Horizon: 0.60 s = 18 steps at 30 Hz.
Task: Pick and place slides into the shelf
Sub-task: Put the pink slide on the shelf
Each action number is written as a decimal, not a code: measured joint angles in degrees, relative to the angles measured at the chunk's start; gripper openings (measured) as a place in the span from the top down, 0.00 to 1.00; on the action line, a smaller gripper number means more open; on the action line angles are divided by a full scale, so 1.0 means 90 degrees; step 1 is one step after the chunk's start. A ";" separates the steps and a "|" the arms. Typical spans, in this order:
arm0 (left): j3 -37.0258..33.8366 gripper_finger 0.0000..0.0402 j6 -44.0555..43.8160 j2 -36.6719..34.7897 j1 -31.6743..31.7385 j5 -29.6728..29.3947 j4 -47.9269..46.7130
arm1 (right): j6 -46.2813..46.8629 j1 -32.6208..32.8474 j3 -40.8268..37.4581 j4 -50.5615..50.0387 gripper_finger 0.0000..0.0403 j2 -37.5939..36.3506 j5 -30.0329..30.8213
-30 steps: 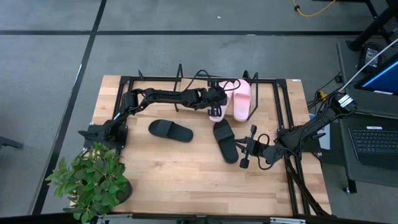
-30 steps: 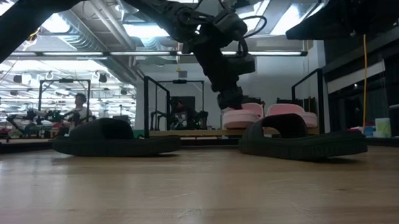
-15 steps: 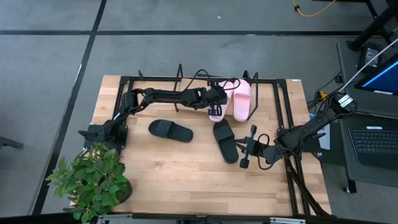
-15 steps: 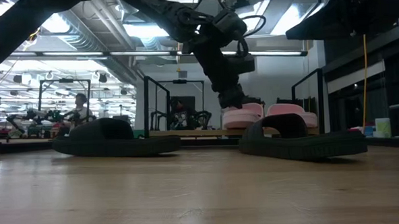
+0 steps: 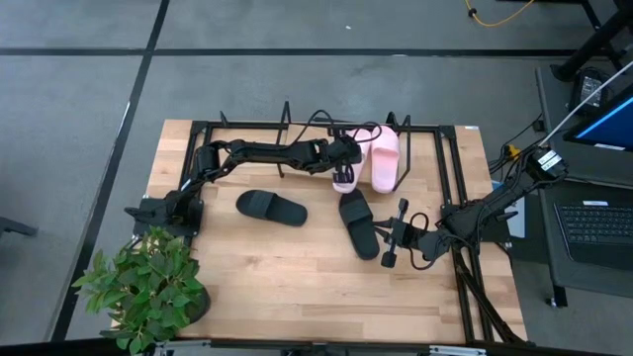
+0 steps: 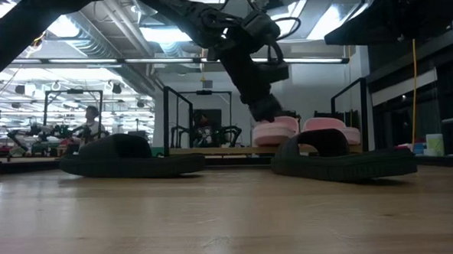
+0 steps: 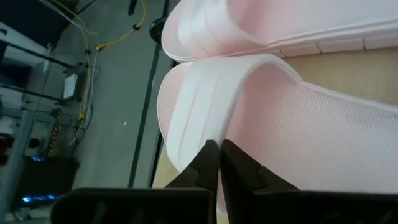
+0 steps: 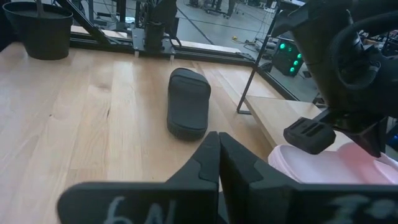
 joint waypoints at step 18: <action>-0.0002 1.00 -0.0355 0.0015 0.0007 -0.0110 0.0574 | -0.0004 0.0001 0.0000 0.0000 0.99 0.0000 0.0000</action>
